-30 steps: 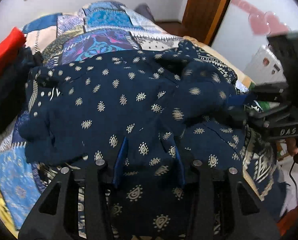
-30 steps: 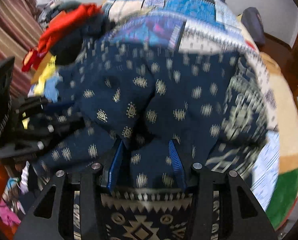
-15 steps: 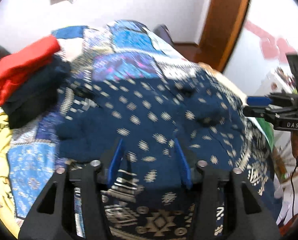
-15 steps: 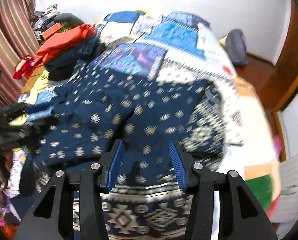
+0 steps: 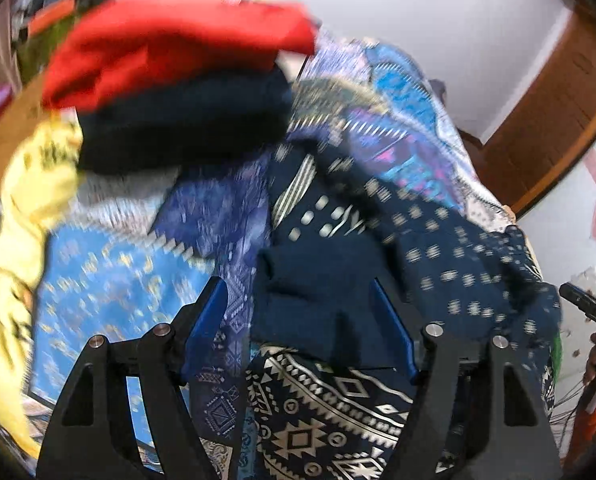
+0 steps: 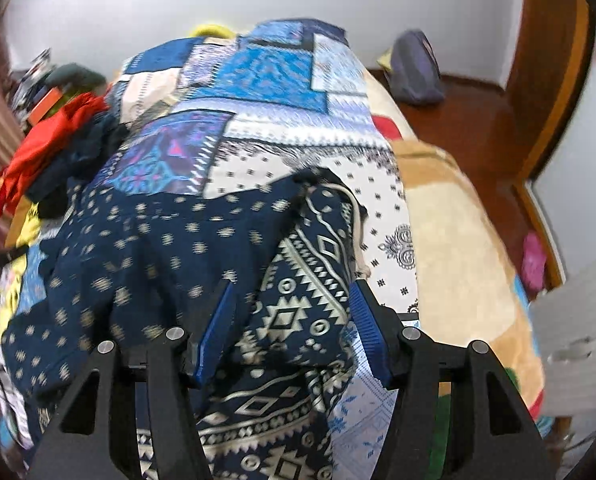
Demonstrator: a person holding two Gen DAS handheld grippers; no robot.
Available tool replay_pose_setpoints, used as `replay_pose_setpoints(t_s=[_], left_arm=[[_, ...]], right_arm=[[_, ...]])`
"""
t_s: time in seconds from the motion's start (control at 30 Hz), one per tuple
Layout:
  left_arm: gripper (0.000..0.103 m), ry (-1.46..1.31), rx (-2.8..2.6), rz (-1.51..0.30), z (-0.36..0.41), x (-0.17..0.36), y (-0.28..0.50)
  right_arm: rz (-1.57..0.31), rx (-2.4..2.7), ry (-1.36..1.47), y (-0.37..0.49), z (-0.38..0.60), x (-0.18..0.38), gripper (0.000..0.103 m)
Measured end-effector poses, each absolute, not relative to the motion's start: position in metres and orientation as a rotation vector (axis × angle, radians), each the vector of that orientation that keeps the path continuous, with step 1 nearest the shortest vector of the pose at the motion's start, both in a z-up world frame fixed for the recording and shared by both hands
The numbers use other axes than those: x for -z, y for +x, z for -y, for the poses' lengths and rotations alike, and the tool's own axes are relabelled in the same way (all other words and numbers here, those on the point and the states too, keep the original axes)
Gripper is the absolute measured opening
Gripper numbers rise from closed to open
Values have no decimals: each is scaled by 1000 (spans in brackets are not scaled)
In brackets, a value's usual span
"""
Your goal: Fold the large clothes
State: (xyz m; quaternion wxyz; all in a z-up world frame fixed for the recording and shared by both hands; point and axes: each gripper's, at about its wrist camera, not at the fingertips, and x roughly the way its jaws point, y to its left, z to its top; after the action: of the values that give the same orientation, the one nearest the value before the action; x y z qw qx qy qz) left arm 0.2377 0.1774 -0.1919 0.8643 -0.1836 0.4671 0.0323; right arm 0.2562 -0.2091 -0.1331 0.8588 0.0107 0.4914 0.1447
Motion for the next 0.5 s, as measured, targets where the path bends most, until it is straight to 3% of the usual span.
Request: replay_pose_setpoints(t_s=[0.23, 0.5], left_arm=[[72, -636, 76, -1108, -192, 252, 263], [72, -626, 166, -1045, -189, 257, 282]], right_arm=[[-1135, -315, 134, 288, 221, 171, 55], [-1233, -374, 279, 323, 227, 206, 55]])
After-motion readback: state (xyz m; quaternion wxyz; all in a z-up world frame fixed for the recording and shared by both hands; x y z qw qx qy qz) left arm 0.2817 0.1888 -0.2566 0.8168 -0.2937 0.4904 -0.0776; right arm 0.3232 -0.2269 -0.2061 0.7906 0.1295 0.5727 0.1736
